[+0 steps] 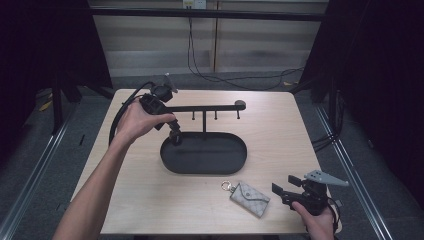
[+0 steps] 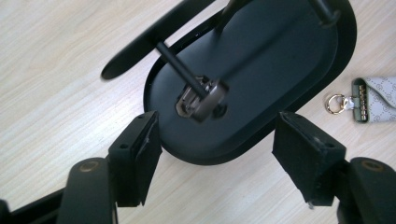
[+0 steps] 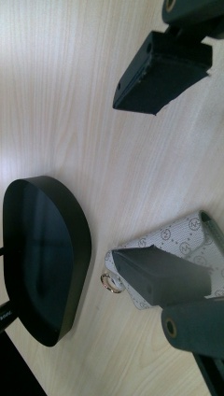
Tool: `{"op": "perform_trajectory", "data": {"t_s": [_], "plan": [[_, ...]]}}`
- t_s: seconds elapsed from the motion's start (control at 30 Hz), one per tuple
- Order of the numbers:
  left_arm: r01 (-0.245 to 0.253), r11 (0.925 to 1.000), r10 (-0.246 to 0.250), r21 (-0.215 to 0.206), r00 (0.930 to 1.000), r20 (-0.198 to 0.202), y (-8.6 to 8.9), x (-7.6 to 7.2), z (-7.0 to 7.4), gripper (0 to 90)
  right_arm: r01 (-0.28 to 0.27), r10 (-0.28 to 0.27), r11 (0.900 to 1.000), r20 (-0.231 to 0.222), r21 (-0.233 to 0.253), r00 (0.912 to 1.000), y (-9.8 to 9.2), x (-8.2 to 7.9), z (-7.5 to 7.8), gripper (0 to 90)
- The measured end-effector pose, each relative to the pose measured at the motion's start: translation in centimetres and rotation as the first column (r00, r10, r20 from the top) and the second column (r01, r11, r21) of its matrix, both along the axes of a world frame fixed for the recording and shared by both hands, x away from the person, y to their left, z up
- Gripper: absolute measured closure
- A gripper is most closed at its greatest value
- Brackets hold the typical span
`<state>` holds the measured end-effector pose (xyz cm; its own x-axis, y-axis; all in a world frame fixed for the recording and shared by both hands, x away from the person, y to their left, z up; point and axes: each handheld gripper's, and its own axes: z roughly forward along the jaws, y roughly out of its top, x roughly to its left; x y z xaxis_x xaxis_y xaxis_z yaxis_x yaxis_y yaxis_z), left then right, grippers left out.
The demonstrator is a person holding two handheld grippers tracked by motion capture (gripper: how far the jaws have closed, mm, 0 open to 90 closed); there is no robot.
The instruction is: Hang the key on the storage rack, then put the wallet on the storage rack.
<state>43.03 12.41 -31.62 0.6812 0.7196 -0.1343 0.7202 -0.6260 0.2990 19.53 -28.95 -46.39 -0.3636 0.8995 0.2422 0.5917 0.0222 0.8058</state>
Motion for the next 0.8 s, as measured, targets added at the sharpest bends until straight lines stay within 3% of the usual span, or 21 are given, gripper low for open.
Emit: {"op": "perform_trajectory", "data": {"t_s": [0.1,0.3,0.33,0.37,0.5,0.6,0.67,0.73,0.8], "plan": [[-0.021,0.9996,0.021,-0.019,0.9997,0.013,0.6,-0.5,0.0,30.0,0.000,0.000,1.000,0.000,0.000,1.0000,0.0,0.0,0.0,22.7],[-0.007,0.9976,0.010,-0.070,0.9990,0.043,1.9,-1.9,-0.4,28.6,-0.002,0.002,1.000,0.001,-0.002,1.0000,0.0,-0.1,0.0,22.7],[-0.007,0.9966,0.012,-0.082,0.9982,0.059,2.1,-2.1,-0.4,28.1,-0.001,0.001,1.000,0.001,-0.002,1.0000,0.0,-0.1,0.0,22.7],[-0.026,0.9950,0.036,-0.097,0.9942,0.101,2.5,-2.6,-0.3,28.2,0.001,-0.001,1.000,0.000,-0.003,1.0000,0.0,0.0,0.0,22.7],[-0.023,0.9885,0.042,-0.149,0.9911,0.127,3.4,-3.6,-0.4,26.1,0.004,-0.004,1.000,-0.002,-0.004,1.0000,0.1,0.0,0.0,22.7],[-0.013,0.9866,0.036,-0.163,0.9897,0.138,3.9,-4.0,-0.6,23.7,0.004,-0.004,1.000,0.001,-0.005,1.0000,0.0,0.0,0.0,22.7],[-0.008,0.9820,0.036,-0.189,0.9886,0.146,4.5,-4.4,-0.9,22.6,0.006,-0.006,1.000,0.001,-0.003,1.0000,0.0,0.0,0.0,22.7],[-0.007,0.9727,0.044,-0.232,0.9871,0.154,5.3,-4.9,-1.2,18.7,0.007,-0.007,1.000,0.001,-0.003,1.0000,0.0,0.0,0.0,22.7],[0.015,0.9679,0.025,-0.251,0.9880,0.153,5.8,-5.3,-1.5,17.4,0.006,-0.006,1.000,0.000,-0.003,1.0000,0.0,0.0,0.0,22.7]]}}
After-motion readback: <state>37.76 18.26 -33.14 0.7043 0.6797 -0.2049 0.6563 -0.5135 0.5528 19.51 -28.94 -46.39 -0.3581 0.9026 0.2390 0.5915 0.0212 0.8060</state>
